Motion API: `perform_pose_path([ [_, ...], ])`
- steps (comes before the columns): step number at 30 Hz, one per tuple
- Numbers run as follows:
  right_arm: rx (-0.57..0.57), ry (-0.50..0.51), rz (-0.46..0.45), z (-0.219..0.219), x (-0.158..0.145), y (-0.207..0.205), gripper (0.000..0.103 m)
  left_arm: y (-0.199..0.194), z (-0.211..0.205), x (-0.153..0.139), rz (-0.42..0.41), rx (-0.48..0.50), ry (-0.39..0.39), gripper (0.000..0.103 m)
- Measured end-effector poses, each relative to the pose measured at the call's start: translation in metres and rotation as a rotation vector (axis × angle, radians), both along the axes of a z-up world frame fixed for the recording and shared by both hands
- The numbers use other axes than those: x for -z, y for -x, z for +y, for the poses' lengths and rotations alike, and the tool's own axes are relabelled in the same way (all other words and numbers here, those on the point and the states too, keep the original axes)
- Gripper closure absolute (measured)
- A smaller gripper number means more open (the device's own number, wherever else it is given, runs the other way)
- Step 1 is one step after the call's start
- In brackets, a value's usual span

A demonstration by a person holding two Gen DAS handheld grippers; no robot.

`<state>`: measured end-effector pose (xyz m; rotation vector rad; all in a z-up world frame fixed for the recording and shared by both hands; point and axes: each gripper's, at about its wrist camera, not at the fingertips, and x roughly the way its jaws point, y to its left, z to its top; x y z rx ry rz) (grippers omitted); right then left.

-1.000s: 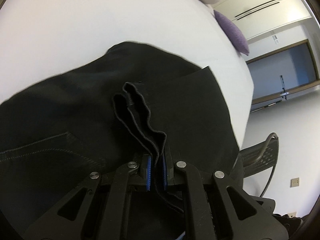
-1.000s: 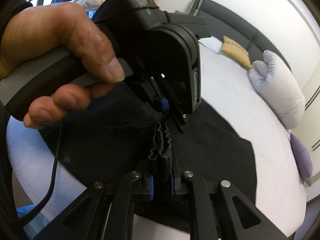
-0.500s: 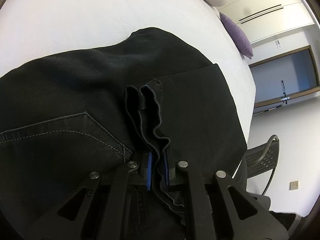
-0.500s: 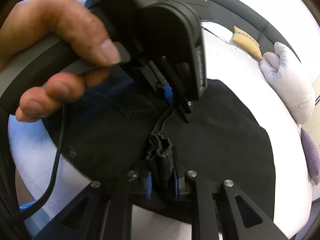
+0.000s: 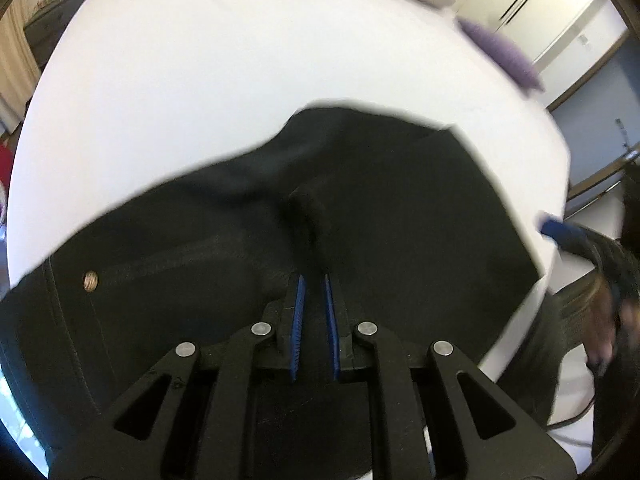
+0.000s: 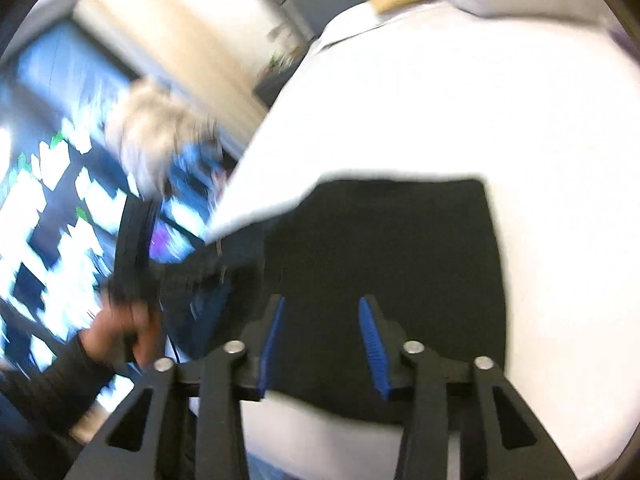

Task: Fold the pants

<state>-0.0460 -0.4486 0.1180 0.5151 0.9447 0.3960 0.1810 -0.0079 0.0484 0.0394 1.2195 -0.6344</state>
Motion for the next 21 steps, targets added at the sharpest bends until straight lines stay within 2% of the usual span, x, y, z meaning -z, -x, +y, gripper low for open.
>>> perform_pose_path([
  [2, 0.011, -0.121, 0.045, -0.025, 0.010, -0.034, 0.066, 0.001, -0.017, -0.010, -0.004, 0.031, 0.074, 0.093],
  [4, 0.003, -0.202, 0.095, -0.025, 0.024, -0.049, 0.069, 0.000, -0.042, -0.009, 0.014, 0.074, 0.129, 0.093],
  [6, -0.040, -0.346, 0.164, -0.021, 0.049, -0.072, 0.069, -0.002, -0.062, 0.007, 0.058, 0.119, 0.182, 0.093],
  [7, -0.052, -0.372, 0.206, -0.016, 0.062, -0.082, 0.069, -0.005, -0.069, 0.019, 0.091, 0.122, 0.177, 0.093],
  [9, -0.083, -0.401, 0.329, -0.002, 0.096, -0.101, 0.069, -0.008, -0.077, 0.052, 0.185, 0.109, 0.154, 0.093],
  [11, -0.095, -0.416, 0.391, 0.005, 0.119, -0.117, 0.075, -0.002, -0.070, 0.061, 0.187, 0.099, 0.192, 0.093],
  [14, -0.092, -0.397, 0.415, 0.005, 0.131, -0.126, 0.093, 0.006, -0.058, 0.065, 0.181, 0.111, 0.201, 0.093],
  [15, -0.094, -0.389, 0.423, 0.002, 0.132, -0.126, 0.103, 0.010, -0.055, 0.066, 0.178, 0.118, 0.206, 0.093],
  [18, -0.058, -0.391, 0.417, -0.025, 0.128, -0.117, 0.103, 0.014, -0.046, 0.068, 0.184, 0.114, 0.233, 0.093],
  [20, 0.045, -0.377, 0.382, -0.049, 0.120, -0.105, 0.103, 0.015, -0.039, 0.071, 0.193, 0.101, 0.254, 0.093],
  [21, 0.133, -0.382, 0.366, -0.071, 0.117, -0.098, 0.103, 0.016, -0.035, 0.073, 0.193, 0.098, 0.260, 0.093],
])
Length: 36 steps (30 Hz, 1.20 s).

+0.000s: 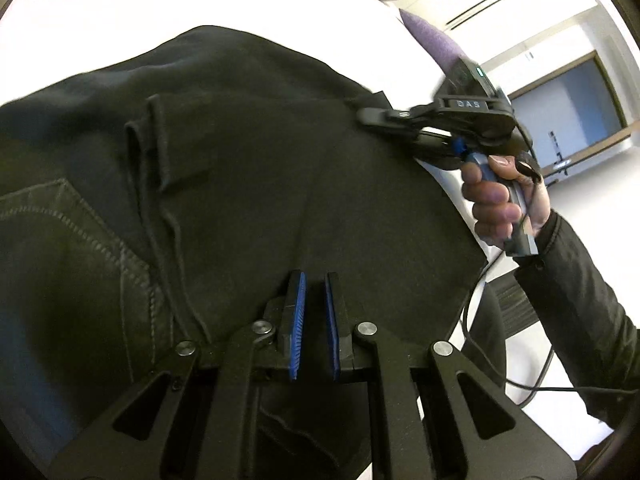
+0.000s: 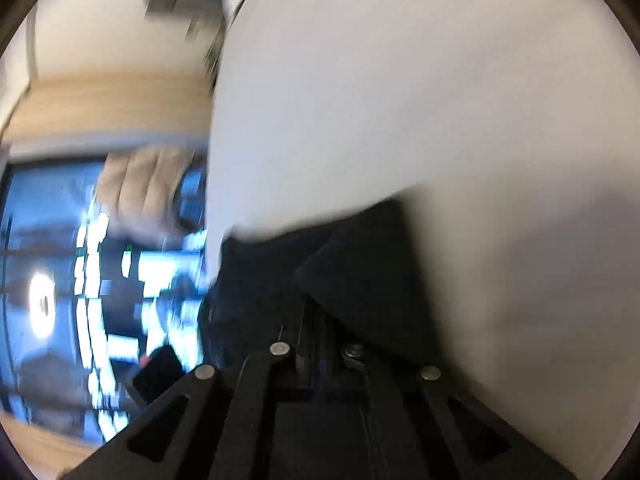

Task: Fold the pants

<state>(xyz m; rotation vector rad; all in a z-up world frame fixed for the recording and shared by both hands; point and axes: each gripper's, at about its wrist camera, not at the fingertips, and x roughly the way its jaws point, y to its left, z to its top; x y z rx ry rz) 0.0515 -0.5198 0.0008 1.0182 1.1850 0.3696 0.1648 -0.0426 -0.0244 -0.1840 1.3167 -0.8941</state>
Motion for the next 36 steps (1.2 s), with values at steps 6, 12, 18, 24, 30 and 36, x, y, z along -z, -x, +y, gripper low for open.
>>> perform_pose_path([
  [6, 0.094, -0.037, -0.103, -0.019, -0.036, 0.033, 0.082, -0.006, 0.020, -0.016, -0.045, -0.037, 0.017, 0.093],
  [12, -0.131, -0.004, -0.046, 0.047, -0.014, 0.029, 0.071, 0.007, -0.010, -0.009, -0.044, 0.106, -0.048, 0.093],
  [18, -0.153, -0.070, -0.050, 0.041, -0.016, 0.071, 0.074, 0.019, 0.026, 0.000, 0.013, 0.047, 0.032, 0.093],
  [24, -0.226, -0.040, -0.045, 0.048, -0.029, 0.120, 0.074, 0.029, 0.040, -0.001, -0.007, 0.033, 0.027, 0.093],
  [30, -0.150, -0.040, -0.178, 0.055, -0.077, 0.131, 0.061, 0.034, 0.027, -0.003, -0.029, 0.023, 0.006, 0.093],
  [36, -0.145, -0.140, -0.152, 0.099, -0.046, 0.079, 0.043, 0.049, 0.023, -0.010, -0.049, -0.010, 0.016, 0.093],
])
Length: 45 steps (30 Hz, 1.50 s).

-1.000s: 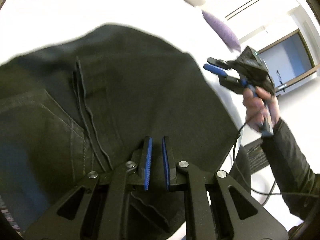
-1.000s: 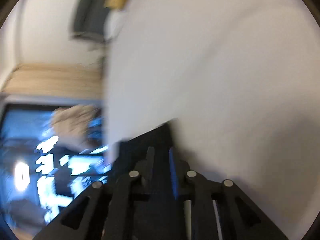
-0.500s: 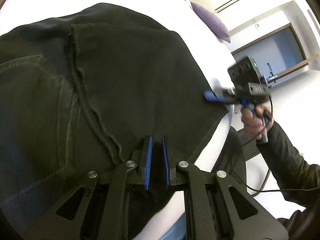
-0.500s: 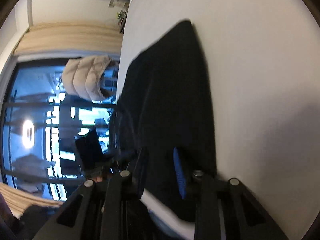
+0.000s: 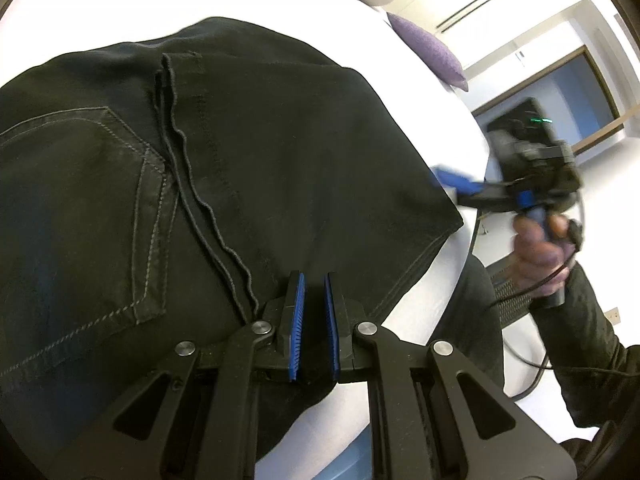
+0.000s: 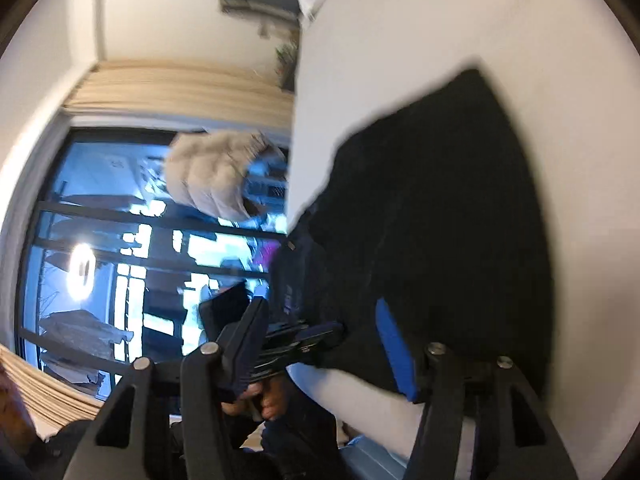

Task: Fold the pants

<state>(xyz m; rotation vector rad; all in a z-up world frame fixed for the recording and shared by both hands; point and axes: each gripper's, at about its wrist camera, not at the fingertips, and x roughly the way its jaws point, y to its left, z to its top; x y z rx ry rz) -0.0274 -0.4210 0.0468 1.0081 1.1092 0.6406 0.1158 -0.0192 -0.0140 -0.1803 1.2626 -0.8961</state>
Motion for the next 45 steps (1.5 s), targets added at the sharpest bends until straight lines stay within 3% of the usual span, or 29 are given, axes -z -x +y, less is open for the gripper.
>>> perform_pose_path([
  [2, -0.038, 0.094, 0.076, 0.014, 0.024, -0.008, 0.051, 0.007, 0.008, -0.008, -0.025, -0.021, 0.005, 0.093],
  [3, -0.031, 0.159, 0.065, 0.017, 0.026, -0.007, 0.064, 0.013, 0.015, -0.015, -0.053, -0.037, 0.007, 0.093],
  [8, 0.027, 0.161, 0.039, 0.007, 0.013, 0.015, 0.064, 0.041, 0.068, -0.036, -0.103, -0.166, 0.061, 0.093],
  [9, 0.052, 0.181, 0.042, 0.003, 0.008, 0.021, 0.059, 0.048, 0.085, -0.040, -0.105, -0.218, 0.074, 0.093],
  [12, 0.139, 0.161, 0.020, -0.003, -0.008, 0.040, 0.030, 0.070, 0.134, -0.048, -0.114, -0.375, 0.143, 0.093],
  [17, 0.179, 0.071, -0.078, 0.022, -0.032, 0.031, 0.028, 0.103, 0.204, -0.035, -0.109, -0.649, 0.190, 0.093],
  [19, 0.167, 0.046, -0.081, 0.032, -0.032, 0.018, 0.028, 0.109, 0.220, -0.022, -0.054, -0.736, 0.175, 0.093],
  [22, 0.145, 0.026, -0.072, 0.063, -0.029, -0.009, 0.028, 0.113, 0.246, -0.005, 0.046, -0.851, 0.268, 0.089],
  [23, 0.131, 0.025, -0.075, 0.077, -0.029, -0.018, 0.028, 0.116, 0.252, -0.002, 0.059, -0.888, 0.288, 0.077],
  [24, 0.120, 0.021, -0.076, 0.085, -0.031, -0.021, 0.028, 0.116, 0.259, 0.000, 0.065, -0.924, 0.312, 0.049],
  [26, 0.093, 0.012, -0.076, 0.099, -0.029, -0.027, 0.028, 0.120, 0.266, 0.006, 0.061, -0.978, 0.372, 0.006],
  [27, 0.084, 0.008, -0.075, 0.102, -0.028, -0.028, 0.028, 0.121, 0.270, 0.009, 0.054, -1.012, 0.404, 0.003],
  [31, 0.083, -0.011, -0.064, 0.104, -0.020, -0.026, 0.028, 0.106, 0.277, 0.028, 0.130, -1.046, 0.463, 0.003],
  [34, 0.093, -0.011, -0.055, 0.097, -0.015, -0.023, 0.028, 0.091, 0.269, 0.027, 0.086, -1.024, 0.500, 0.003],
  [41, 0.107, -0.011, -0.041, 0.079, -0.010, -0.011, 0.028, 0.074, 0.266, 0.037, 0.113, -1.047, 0.587, 0.005],
  [43, 0.097, -0.005, -0.040, 0.082, -0.011, -0.015, 0.028, 0.072, 0.270, 0.040, 0.135, -1.064, 0.619, 0.010],
  [45, 0.078, 0.006, -0.039, 0.089, -0.012, -0.020, 0.029, 0.071, 0.275, 0.047, 0.166, -1.079, 0.641, 0.028],
])
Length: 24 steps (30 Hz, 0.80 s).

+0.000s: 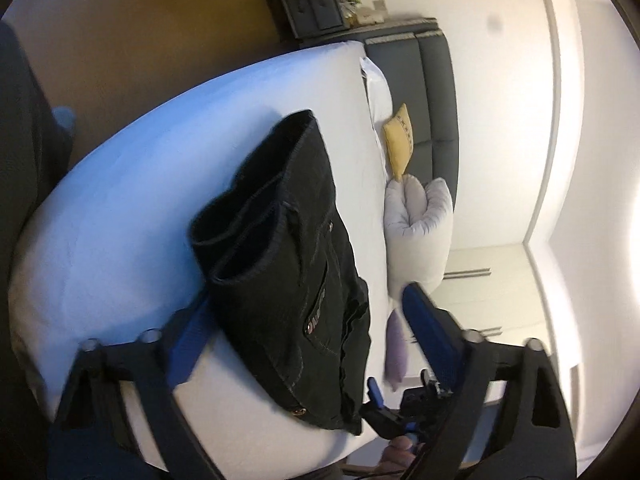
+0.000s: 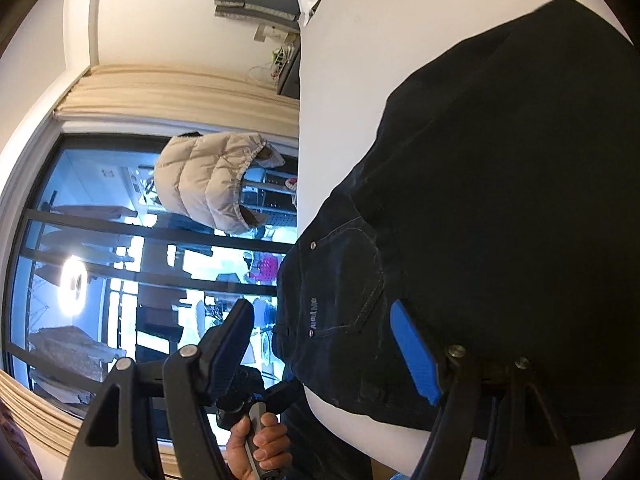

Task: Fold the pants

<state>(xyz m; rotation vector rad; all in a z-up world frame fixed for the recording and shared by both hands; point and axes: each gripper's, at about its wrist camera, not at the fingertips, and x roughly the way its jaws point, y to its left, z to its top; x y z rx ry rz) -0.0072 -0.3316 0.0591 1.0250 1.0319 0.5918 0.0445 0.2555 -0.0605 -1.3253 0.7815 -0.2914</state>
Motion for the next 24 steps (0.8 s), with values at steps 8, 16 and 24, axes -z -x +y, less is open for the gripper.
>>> perform_pose_path([
  [8, -0.140, 0.126, -0.018, 0.043, -0.018, -0.035, 0.029, -0.015, -0.008, -0.015, 0.008, 0.060, -0.089, 0.078],
  [16, -0.228, 0.290, 0.181, 0.063, 0.029, -0.080, 0.032, -0.035, -0.048, -0.081, -0.137, 0.193, -0.375, 0.078],
  [24, -0.191, 0.244, 0.085, 0.059, 0.035, -0.069, 0.028, -0.052, -0.097, -0.117, -0.205, 0.299, -0.541, 0.078],
])
